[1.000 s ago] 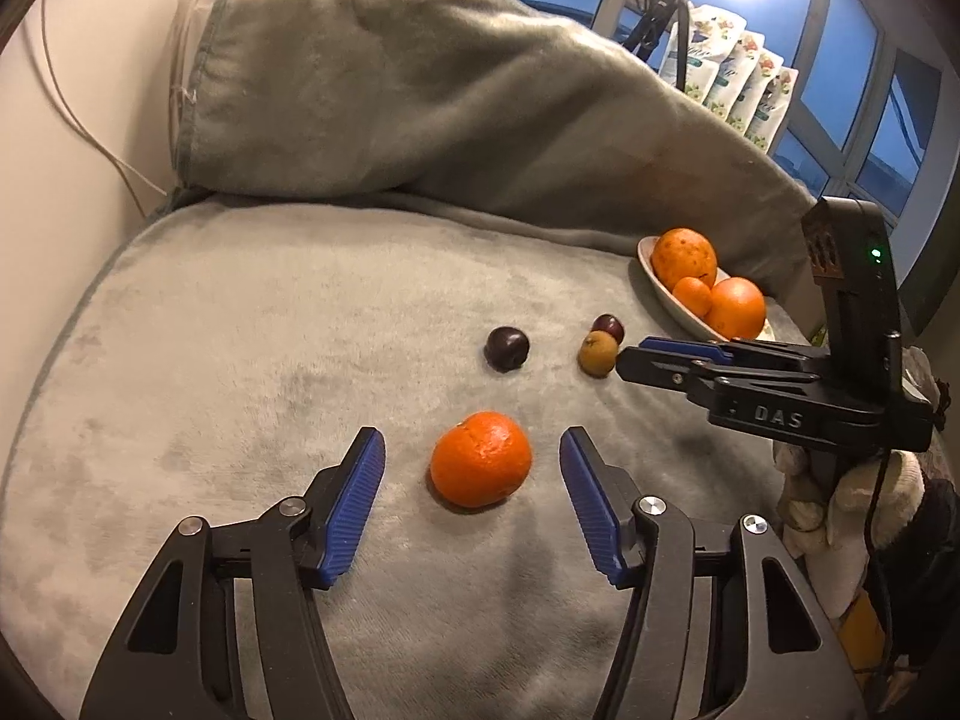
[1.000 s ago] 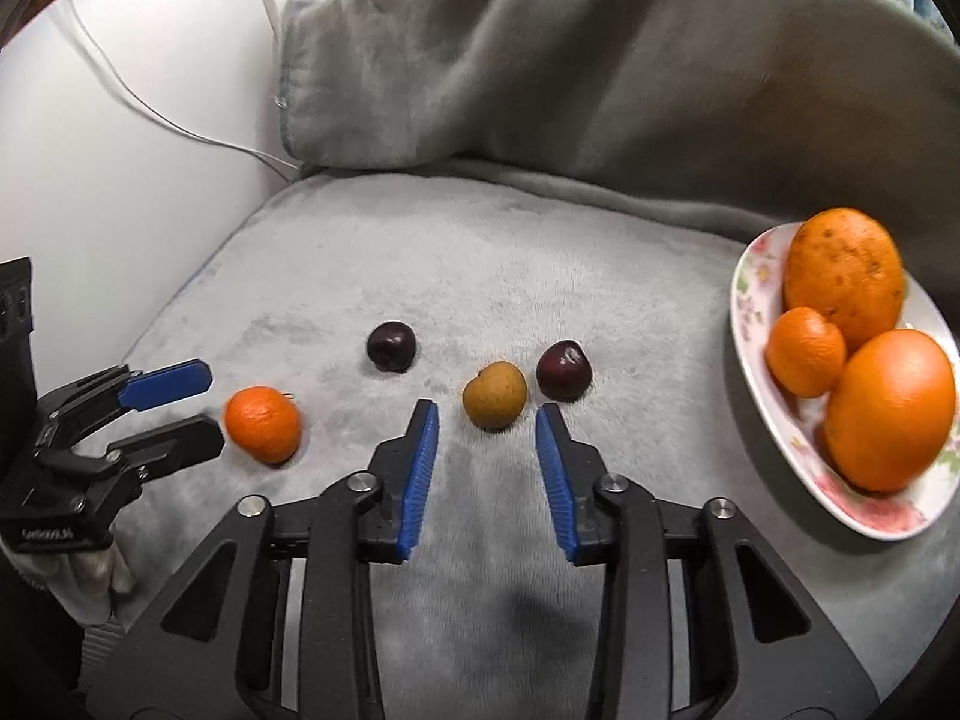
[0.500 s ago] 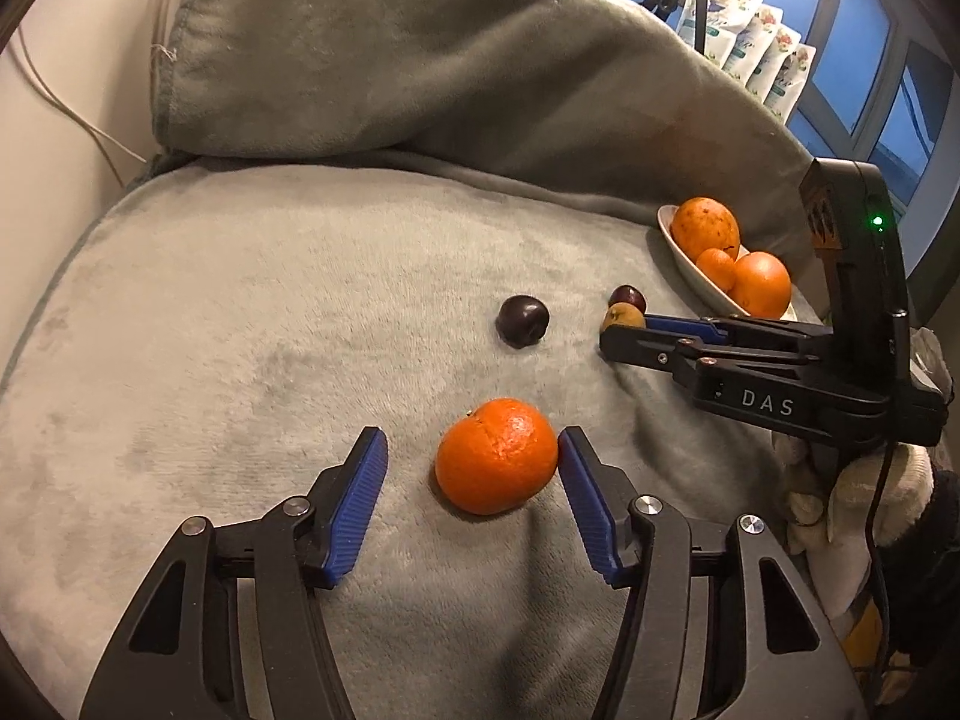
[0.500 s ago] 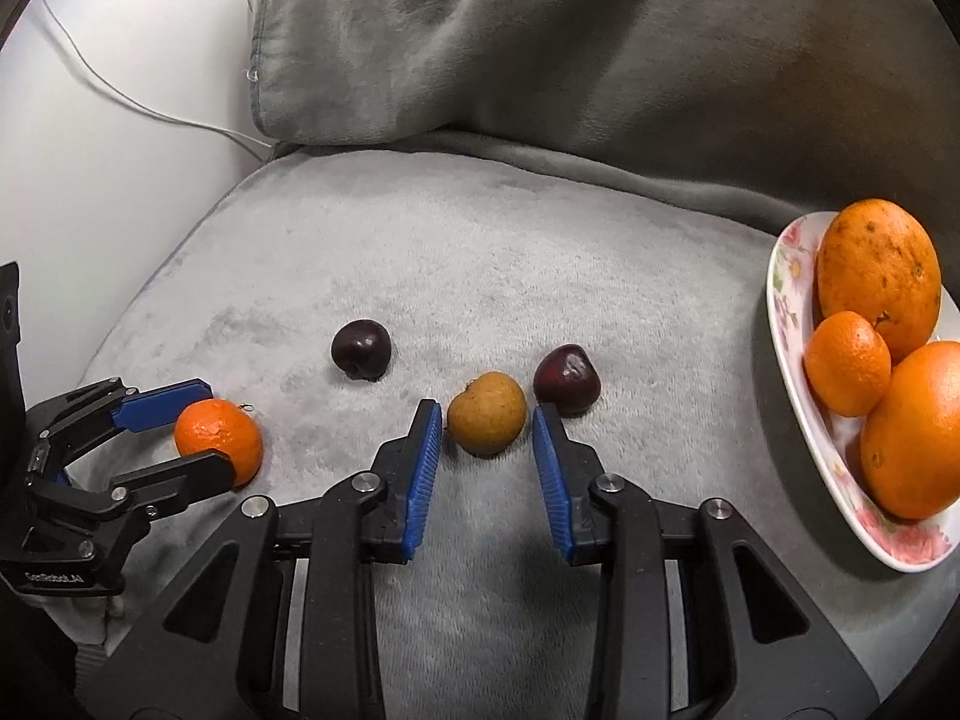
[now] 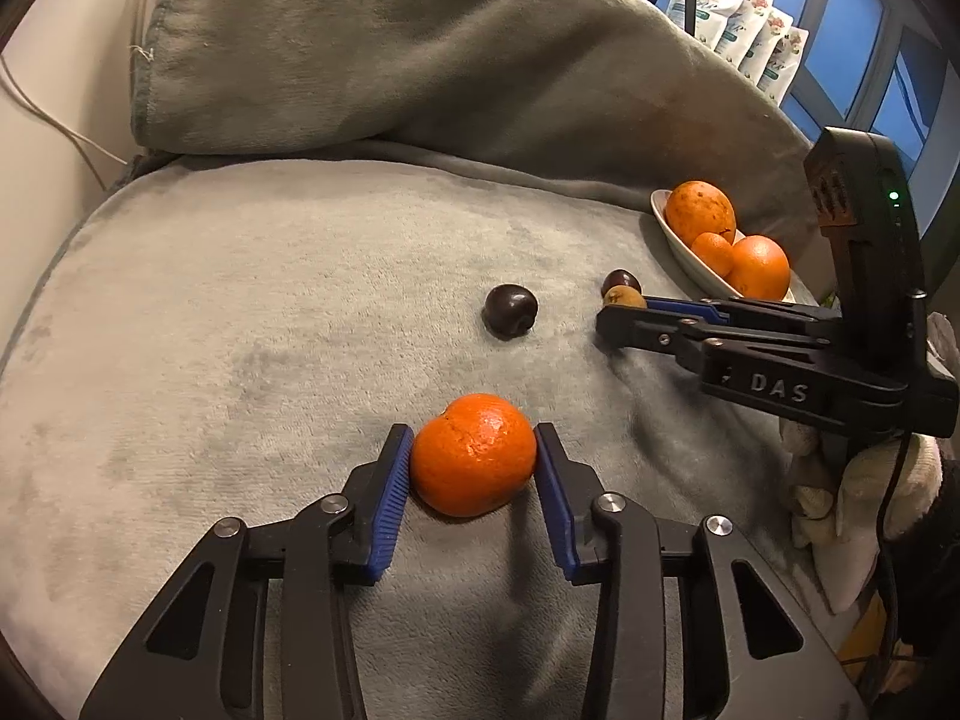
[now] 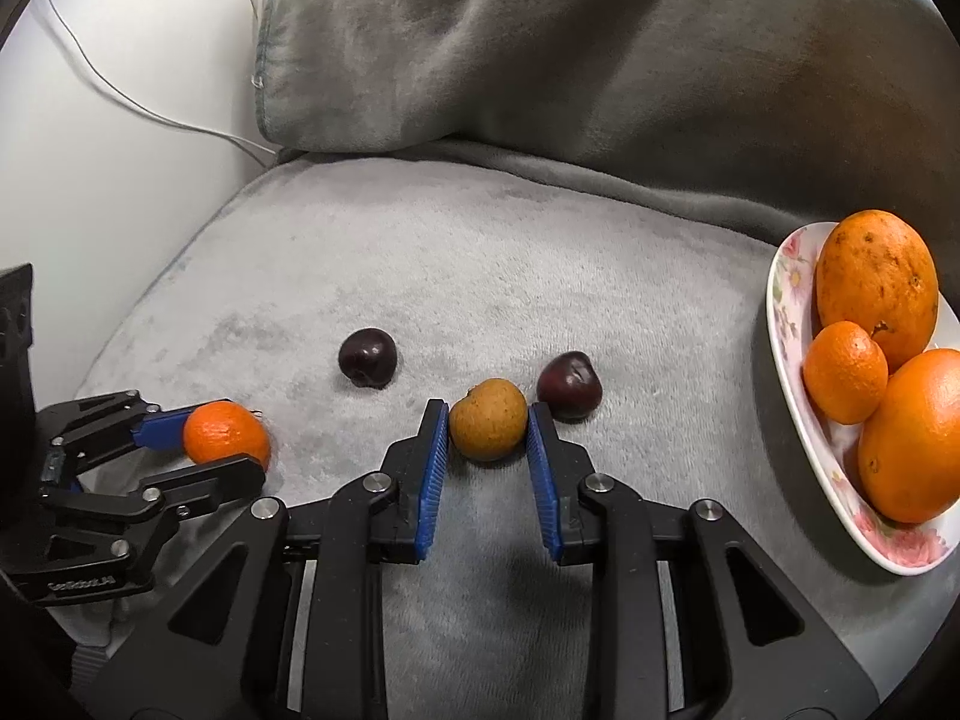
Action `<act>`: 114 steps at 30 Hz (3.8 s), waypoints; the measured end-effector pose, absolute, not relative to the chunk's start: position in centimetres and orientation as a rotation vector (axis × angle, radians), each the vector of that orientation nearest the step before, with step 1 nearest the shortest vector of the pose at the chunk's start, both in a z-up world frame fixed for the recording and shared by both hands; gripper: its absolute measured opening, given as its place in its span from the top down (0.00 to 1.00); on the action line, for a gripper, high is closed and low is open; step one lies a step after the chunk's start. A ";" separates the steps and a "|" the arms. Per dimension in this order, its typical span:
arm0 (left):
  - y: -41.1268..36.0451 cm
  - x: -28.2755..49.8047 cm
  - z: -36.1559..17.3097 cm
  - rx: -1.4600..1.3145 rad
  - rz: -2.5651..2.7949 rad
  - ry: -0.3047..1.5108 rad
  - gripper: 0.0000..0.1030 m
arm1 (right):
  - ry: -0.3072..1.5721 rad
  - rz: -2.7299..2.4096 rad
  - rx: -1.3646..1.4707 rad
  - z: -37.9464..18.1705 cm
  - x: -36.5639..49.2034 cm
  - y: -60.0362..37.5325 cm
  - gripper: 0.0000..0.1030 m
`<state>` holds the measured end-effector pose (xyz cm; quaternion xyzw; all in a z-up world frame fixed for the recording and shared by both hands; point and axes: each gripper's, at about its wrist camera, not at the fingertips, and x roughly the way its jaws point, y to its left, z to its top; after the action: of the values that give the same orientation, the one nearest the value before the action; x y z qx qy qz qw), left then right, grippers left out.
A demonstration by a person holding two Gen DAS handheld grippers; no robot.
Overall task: Organize fruits
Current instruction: 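Grasp another brown fruit with the right gripper while the left grasps a tangerine, then carry the brown fruit toward the plate while the left gripper carries the tangerine there, then lower the brown fruit onto the plate and open right gripper while left releases tangerine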
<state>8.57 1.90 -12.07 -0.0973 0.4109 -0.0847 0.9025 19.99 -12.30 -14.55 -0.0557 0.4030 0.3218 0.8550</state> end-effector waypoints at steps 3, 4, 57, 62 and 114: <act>1.9 8.5 -12.0 -0.200 -0.171 0.847 0.63 | 0.841 0.686 -0.103 -14.2 19.6 -12.8 0.73; 1.9 8.4 -12.0 -0.201 -0.169 0.845 0.63 | 0.840 0.688 -0.100 -14.1 19.5 -13.0 0.73; -11.9 17.4 -3.0 -0.107 -0.438 0.675 0.63 | 0.663 0.391 0.104 -8.3 19.5 -35.1 0.73; -13.5 19.2 -2.6 -0.093 -0.463 0.676 0.63 | 0.678 0.377 0.122 -9.1 20.1 -36.0 0.73; -20.6 24.7 -1.8 0.009 -0.519 0.689 0.39 | 0.671 0.385 0.032 -11.1 20.9 -34.1 0.43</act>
<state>24.67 -20.61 -1.77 0.0041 0.3341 -0.2513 0.9084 20.88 -34.08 -11.12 0.0157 0.3272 0.1876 0.9260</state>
